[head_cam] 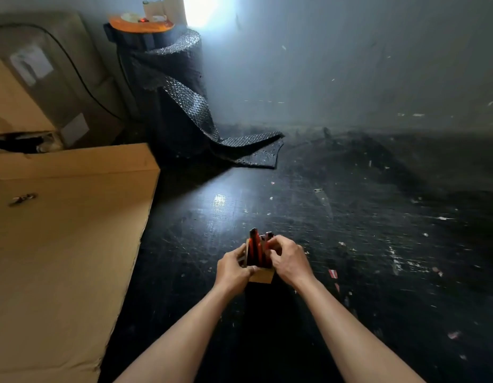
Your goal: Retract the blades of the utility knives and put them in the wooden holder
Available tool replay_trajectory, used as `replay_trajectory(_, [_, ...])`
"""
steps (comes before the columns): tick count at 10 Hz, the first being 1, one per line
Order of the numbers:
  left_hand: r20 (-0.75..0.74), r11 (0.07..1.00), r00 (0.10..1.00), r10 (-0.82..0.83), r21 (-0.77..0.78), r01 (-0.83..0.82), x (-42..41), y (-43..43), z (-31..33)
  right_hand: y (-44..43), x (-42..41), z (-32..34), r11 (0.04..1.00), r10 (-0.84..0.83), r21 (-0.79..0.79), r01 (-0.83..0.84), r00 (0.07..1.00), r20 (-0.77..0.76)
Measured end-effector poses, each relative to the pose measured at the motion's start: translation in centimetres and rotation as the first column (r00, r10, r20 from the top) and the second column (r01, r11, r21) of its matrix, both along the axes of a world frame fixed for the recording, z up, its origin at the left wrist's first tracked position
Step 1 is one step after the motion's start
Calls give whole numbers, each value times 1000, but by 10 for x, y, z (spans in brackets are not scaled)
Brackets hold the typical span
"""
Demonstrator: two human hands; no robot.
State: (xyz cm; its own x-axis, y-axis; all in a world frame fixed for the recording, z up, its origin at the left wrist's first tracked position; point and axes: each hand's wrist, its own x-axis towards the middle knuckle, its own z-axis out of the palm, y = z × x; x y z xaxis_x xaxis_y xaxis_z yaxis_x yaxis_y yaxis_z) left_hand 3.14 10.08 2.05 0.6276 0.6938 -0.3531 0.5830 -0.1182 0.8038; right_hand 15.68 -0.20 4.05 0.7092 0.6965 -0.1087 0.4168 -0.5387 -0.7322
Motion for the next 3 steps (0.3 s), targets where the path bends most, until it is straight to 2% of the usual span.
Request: replay_trajectory(3, [33,999,999,36,-22,-35,-8,-4,4,-14,-1,19,999,-30,42,30,999,17])
